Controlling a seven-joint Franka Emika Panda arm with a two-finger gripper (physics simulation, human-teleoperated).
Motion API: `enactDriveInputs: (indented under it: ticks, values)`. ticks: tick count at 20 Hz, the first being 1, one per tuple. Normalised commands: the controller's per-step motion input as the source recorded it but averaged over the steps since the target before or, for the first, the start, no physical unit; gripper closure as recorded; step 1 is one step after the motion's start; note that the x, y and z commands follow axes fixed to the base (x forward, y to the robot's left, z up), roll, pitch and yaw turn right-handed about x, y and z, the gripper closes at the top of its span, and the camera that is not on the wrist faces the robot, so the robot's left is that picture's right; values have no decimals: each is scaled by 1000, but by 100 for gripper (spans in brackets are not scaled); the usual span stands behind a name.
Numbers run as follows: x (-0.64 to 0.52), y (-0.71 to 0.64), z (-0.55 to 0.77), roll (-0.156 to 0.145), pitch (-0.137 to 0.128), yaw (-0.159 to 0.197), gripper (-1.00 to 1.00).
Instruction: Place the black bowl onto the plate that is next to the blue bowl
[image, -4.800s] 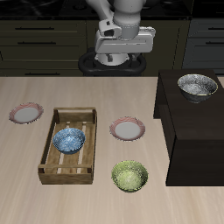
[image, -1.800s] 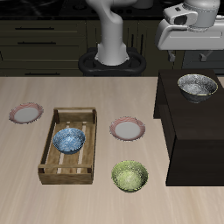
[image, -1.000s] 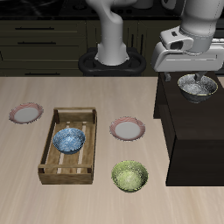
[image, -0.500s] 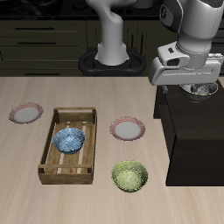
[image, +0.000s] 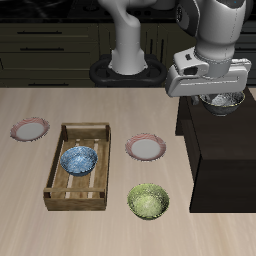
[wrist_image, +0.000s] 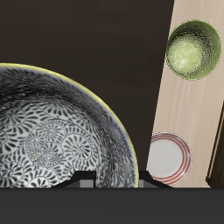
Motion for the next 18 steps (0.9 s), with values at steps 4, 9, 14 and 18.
enactDriveInputs:
  ticks: [4, 9, 14, 18]
  values:
    - [-68, -86, 76, 17, -24, -23, 100]
    - [-92, -54, 149, 17, -31, -7, 100]
    - [-284, -107, 207, 28, -29, -10, 100]
    - [-267, -175, 101, 39, -14, 7, 100]
